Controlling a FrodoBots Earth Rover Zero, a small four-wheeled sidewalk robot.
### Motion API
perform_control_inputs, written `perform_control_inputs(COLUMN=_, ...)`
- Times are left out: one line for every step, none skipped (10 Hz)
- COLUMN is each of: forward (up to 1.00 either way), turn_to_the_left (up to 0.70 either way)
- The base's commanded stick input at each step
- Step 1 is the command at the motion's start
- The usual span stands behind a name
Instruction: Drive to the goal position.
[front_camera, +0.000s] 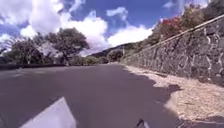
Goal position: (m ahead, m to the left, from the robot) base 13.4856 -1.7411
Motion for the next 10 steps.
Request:
perform_control_inputs(forward=0.45, turn_to_the_left=0.00)
perform_control_inputs(forward=0.45, turn_to_the_left=0.00)
perform_control_inputs(forward=0.45, turn_to_the_left=0.00)
perform_control_inputs(forward=0.45, turn_to_the_left=0.00)
perform_control_inputs(forward=0.45, turn_to_the_left=0.00)
perform_control_inputs(forward=0.45, turn_to_the_left=0.00)
perform_control_inputs(forward=0.45, turn_to_the_left=0.00)
perform_control_inputs(forward=0.45, turn_to_the_left=0.00)
perform_control_inputs(forward=0.45, turn_to_the_left=0.00)
perform_control_inputs(forward=0.45, turn_to_the_left=0.00)
